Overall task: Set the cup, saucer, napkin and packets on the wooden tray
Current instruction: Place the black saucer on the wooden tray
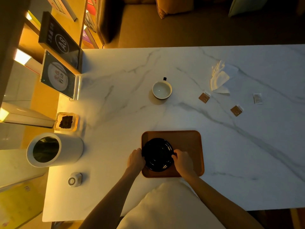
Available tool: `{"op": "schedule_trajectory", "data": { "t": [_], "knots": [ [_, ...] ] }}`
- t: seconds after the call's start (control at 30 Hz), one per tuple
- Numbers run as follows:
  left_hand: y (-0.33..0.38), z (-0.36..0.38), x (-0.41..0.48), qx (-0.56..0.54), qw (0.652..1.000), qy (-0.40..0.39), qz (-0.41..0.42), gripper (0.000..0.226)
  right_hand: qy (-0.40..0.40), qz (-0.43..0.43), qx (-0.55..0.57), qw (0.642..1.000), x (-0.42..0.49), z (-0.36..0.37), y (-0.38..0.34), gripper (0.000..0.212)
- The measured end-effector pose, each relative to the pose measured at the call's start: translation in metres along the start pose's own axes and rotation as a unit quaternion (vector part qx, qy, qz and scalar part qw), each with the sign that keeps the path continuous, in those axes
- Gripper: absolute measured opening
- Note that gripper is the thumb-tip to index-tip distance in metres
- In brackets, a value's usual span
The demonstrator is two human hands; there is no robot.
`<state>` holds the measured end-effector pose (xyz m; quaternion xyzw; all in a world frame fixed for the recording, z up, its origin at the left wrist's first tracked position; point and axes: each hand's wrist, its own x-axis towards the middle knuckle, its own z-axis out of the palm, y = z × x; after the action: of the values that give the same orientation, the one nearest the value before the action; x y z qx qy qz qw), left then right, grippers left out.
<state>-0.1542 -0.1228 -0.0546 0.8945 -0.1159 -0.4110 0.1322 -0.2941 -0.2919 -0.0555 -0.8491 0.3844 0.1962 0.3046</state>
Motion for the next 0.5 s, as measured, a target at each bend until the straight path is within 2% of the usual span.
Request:
{"op": "schedule_trajectory", "data": {
  "t": [0.1,0.3,0.5],
  "knots": [
    [0.0004,-0.0003,-0.0001,-0.010,1.000,-0.004,-0.002,0.013,0.023,-0.016,-0.004,1.000,0.0006,0.0021,-0.0007,0.035],
    [0.0006,-0.0007,0.0009,-0.051,0.998,-0.016,-0.030,0.013,0.028,-0.022,0.014,0.999,0.0013,0.0015,0.0009,0.035],
    [-0.0019,0.0002,-0.0016,-0.058,0.998,-0.009,-0.023,0.011,0.033,-0.018,0.008,0.999,0.0007,-0.0001,0.0016,0.035]
  ]
}}
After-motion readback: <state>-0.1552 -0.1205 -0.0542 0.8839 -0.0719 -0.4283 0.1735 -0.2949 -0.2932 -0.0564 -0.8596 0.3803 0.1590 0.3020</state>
